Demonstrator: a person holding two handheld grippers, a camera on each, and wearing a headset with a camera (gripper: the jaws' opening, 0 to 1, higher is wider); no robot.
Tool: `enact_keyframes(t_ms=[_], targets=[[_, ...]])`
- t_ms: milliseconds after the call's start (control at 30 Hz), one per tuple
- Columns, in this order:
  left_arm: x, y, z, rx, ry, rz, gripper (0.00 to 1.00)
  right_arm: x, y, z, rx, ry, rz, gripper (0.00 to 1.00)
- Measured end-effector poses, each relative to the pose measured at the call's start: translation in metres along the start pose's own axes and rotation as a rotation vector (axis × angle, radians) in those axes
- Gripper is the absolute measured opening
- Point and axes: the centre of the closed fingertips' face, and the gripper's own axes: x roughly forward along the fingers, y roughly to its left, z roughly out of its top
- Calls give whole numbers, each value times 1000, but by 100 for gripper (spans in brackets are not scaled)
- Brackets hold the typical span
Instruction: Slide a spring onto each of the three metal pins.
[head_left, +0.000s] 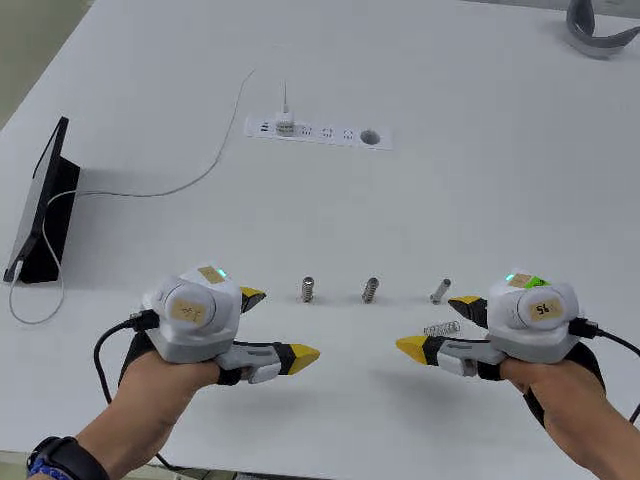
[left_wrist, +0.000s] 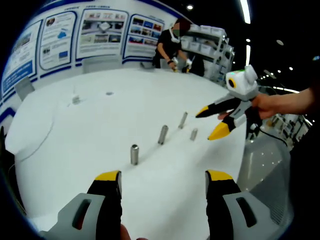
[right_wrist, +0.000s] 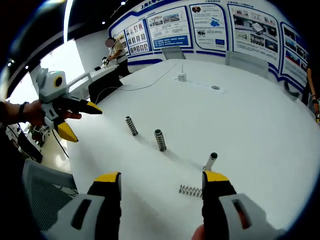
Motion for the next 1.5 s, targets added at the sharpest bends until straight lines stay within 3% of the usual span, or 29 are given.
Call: enact_keyframes(t_ms=[967,1500], targets=[[4,-7,10,24,2,-8,70,-34,-19,-29,64,-14,-58,75],[14,-21,19,48,5,-36,70,-48,-23,-40,98,-29,-80,76]])
